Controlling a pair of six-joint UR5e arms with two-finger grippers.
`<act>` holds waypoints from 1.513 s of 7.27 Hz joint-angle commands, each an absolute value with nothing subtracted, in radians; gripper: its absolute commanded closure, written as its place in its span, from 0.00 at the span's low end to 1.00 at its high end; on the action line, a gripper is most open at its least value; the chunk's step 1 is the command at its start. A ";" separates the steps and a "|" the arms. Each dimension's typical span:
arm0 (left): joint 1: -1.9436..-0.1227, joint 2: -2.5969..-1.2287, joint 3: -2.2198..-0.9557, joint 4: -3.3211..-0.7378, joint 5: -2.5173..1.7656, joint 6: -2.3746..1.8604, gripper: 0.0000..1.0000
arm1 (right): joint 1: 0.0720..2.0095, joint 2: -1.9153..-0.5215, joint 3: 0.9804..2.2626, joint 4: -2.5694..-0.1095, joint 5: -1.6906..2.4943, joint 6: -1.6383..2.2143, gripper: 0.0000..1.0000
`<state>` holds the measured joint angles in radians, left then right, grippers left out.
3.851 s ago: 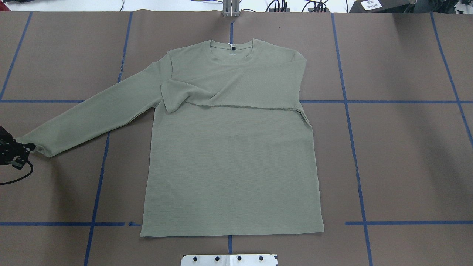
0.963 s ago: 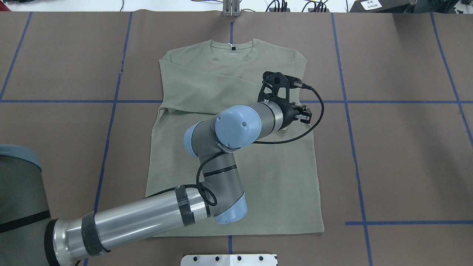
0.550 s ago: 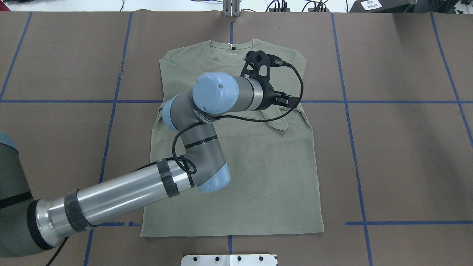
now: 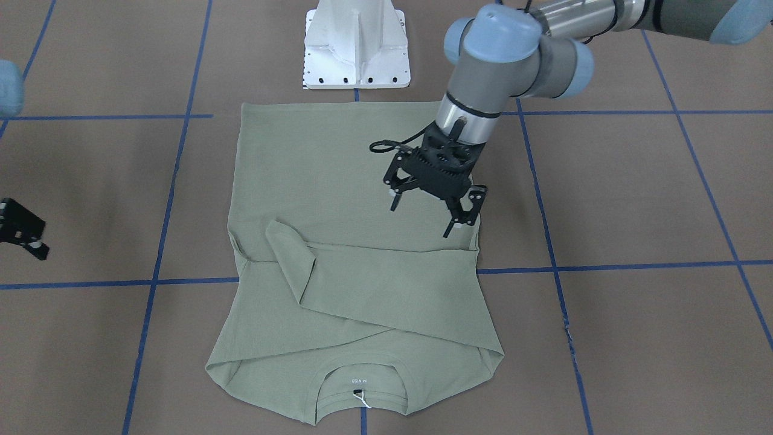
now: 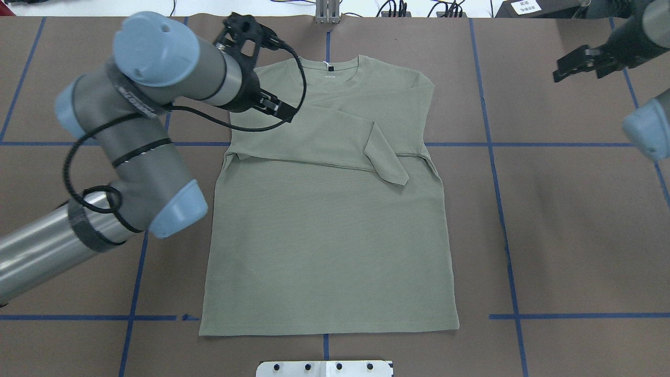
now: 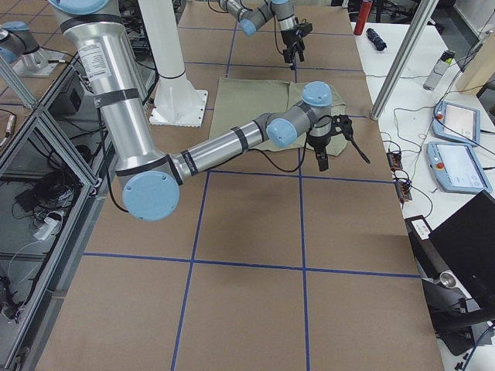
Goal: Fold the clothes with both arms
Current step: 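Release the sleeve and withdraw the left gripper while the right gripper approaches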
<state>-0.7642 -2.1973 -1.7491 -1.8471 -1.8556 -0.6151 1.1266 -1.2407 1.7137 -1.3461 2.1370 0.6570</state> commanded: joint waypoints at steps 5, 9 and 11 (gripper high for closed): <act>-1.066 -1.755 -1.914 -1.978 -2.144 -0.321 0.00 | 0.640 -0.799 1.561 -1.702 1.597 1.031 0.05; -1.074 -1.710 -1.908 -2.048 -2.197 -0.314 0.00 | 0.545 -0.600 1.244 -1.707 1.462 1.063 0.13; -1.074 -1.709 -1.907 -2.048 -2.197 -0.316 0.00 | 0.515 -0.598 1.200 -1.715 1.415 1.040 0.17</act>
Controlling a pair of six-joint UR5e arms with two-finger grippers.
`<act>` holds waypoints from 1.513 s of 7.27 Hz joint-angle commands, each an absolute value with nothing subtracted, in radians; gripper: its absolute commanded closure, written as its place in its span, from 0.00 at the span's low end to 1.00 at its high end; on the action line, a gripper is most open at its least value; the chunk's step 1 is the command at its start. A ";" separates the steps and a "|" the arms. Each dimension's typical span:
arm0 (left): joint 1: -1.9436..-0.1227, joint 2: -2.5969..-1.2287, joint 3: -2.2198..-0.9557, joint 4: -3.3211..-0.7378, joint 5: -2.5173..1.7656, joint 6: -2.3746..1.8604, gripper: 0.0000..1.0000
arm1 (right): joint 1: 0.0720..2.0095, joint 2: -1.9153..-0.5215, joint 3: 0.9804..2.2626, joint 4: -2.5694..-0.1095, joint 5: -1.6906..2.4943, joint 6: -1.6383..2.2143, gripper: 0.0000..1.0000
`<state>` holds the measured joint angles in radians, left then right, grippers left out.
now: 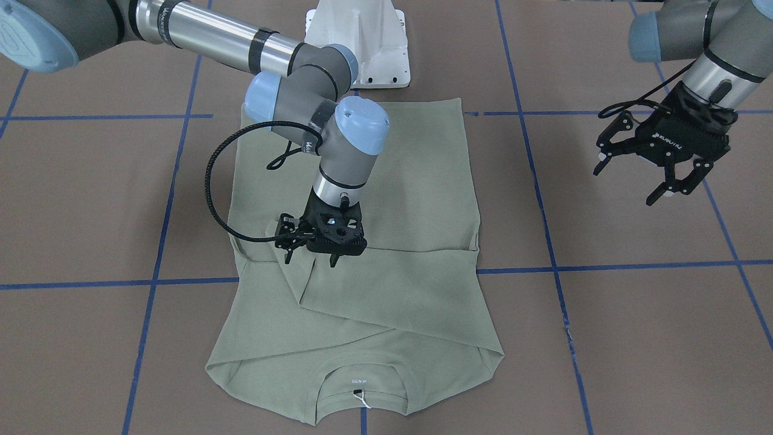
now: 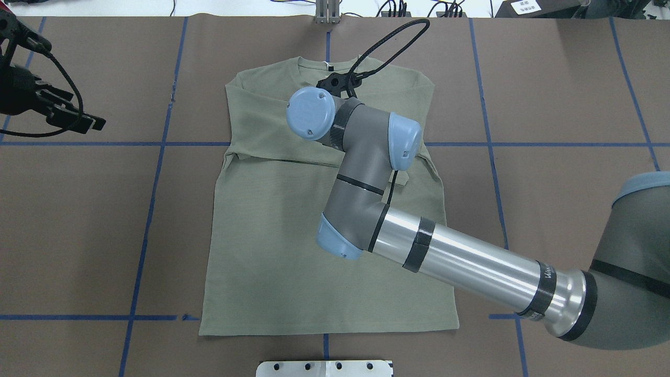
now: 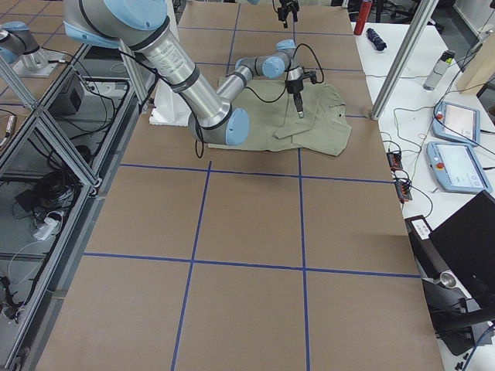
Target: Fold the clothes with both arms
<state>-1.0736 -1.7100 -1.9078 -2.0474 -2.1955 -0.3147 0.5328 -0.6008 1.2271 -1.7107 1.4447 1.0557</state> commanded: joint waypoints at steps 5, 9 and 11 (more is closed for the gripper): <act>-1.072 -1.709 -1.907 -2.048 -2.197 -0.322 0.00 | 0.488 -0.572 1.195 -1.805 1.394 0.950 0.34; -1.072 -1.709 -1.907 -2.048 -2.197 -0.324 0.00 | 0.476 -0.575 1.190 -1.834 1.376 0.919 0.73; -1.072 -1.709 -1.907 -2.048 -2.197 -0.324 0.00 | 0.477 -0.580 1.190 -1.850 1.353 0.911 1.00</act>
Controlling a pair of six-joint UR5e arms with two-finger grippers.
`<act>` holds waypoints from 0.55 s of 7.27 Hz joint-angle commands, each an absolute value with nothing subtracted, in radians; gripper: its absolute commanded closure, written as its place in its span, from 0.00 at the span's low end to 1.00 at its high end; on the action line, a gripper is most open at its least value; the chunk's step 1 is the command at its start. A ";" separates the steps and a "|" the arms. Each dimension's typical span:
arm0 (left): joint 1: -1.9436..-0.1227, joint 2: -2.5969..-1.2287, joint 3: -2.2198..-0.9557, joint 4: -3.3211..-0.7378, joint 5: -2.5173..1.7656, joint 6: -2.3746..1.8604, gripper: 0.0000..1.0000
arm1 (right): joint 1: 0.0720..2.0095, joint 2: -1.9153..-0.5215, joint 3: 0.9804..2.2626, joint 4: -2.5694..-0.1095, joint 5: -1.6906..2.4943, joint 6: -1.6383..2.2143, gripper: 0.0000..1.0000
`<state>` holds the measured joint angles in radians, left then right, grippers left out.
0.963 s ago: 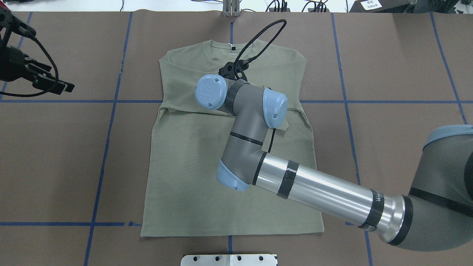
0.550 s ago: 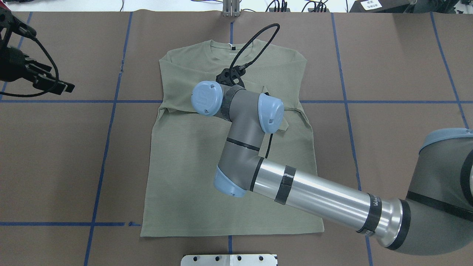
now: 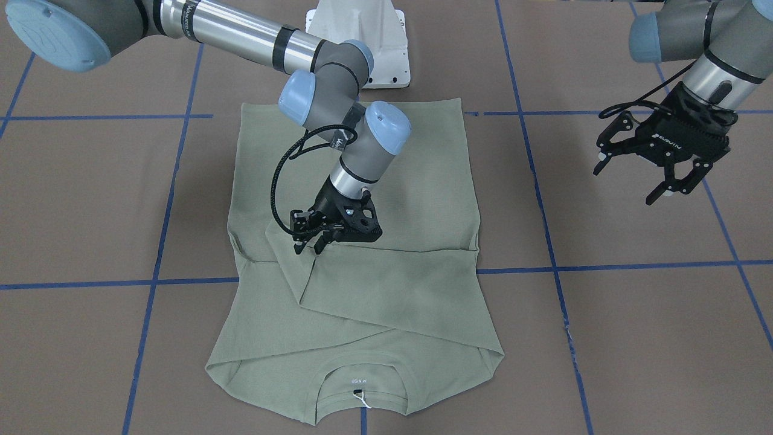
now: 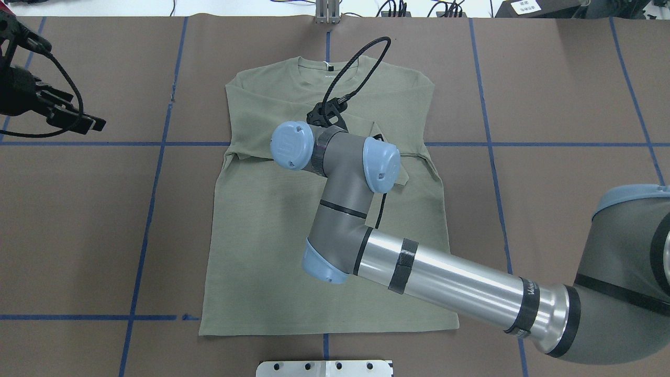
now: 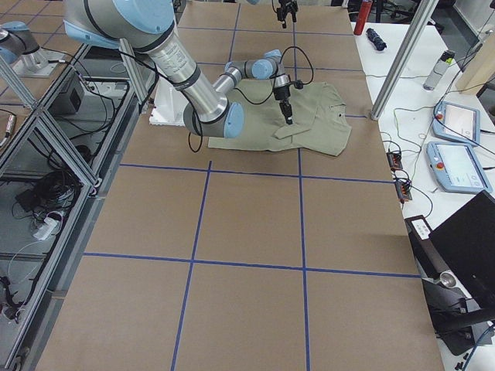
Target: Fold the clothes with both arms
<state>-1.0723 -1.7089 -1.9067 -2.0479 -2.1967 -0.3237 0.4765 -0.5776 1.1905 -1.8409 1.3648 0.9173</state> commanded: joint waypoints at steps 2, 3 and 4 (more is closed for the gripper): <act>-1.072 -1.709 -1.908 -2.048 -2.197 -0.324 0.00 | 0.479 -0.581 1.190 -1.848 1.350 0.914 1.00; -1.072 -1.710 -1.908 -2.048 -2.197 -0.325 0.00 | 0.492 -0.580 1.212 -1.851 1.353 0.911 1.00; -1.072 -1.710 -1.908 -2.048 -2.197 -0.325 0.00 | 0.527 -0.607 1.247 -1.852 1.358 0.885 1.00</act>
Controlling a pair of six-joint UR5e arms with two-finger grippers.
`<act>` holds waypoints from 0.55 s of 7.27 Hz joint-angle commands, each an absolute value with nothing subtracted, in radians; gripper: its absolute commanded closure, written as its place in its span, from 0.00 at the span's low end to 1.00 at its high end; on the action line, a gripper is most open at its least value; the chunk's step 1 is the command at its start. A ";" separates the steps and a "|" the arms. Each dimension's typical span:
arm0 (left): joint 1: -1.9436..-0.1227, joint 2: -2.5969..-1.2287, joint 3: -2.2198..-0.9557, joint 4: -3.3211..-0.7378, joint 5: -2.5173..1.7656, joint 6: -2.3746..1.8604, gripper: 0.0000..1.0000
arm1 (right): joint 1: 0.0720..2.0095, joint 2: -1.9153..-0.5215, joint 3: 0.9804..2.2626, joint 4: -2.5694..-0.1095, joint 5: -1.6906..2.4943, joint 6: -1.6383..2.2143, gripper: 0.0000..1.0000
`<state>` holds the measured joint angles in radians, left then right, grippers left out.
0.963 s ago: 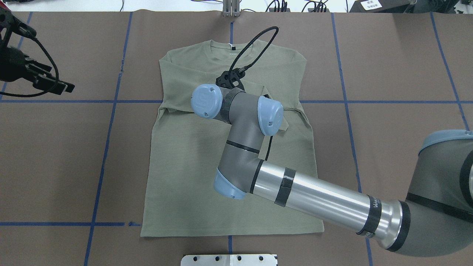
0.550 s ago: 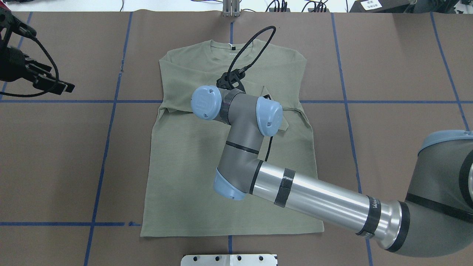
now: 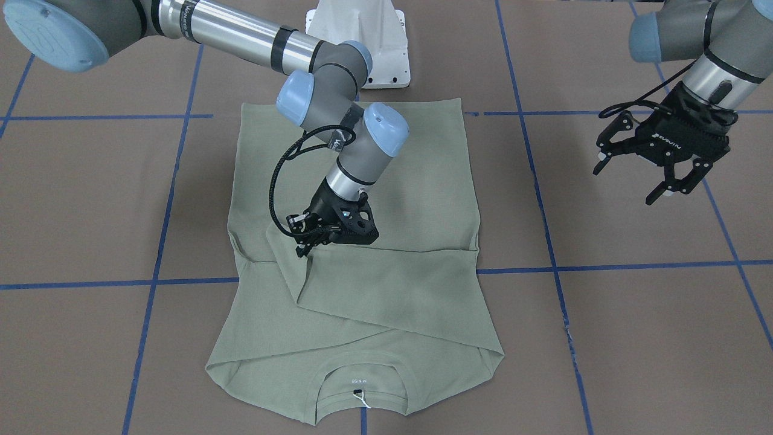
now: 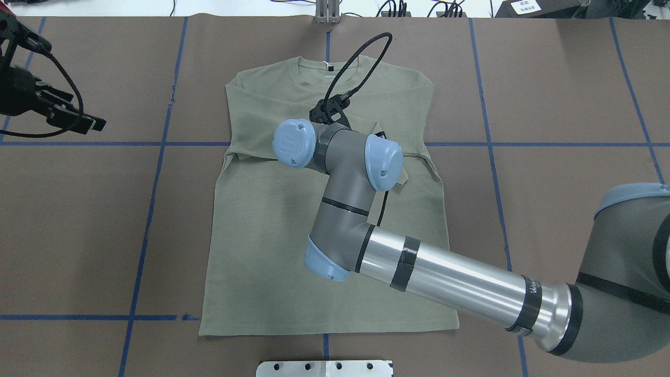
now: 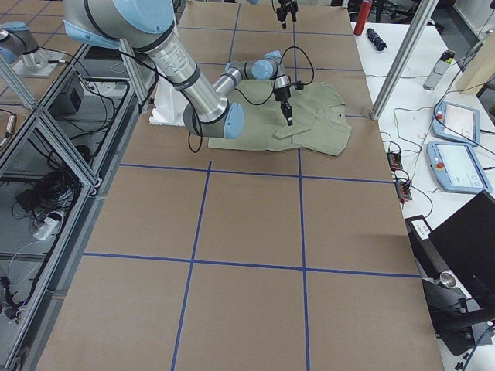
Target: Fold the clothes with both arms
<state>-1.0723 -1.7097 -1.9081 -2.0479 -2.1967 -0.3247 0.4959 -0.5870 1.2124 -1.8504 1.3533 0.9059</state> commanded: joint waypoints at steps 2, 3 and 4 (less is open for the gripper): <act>-1.071 -1.712 -1.910 -2.048 -2.197 -0.327 0.00 | 0.607 -0.751 1.372 -1.838 1.359 0.735 1.00; -1.071 -1.710 -1.913 -2.048 -2.197 -0.328 0.00 | 0.614 -0.761 1.371 -1.812 1.358 0.735 0.60; -1.071 -1.710 -1.913 -2.048 -2.197 -0.328 0.00 | 0.612 -0.820 1.373 -1.670 1.355 0.747 0.01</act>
<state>-1.0708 -1.7108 -1.9116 -2.0479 -2.1967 -0.3277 0.6049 -0.7623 1.3632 -1.7842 1.3571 0.7488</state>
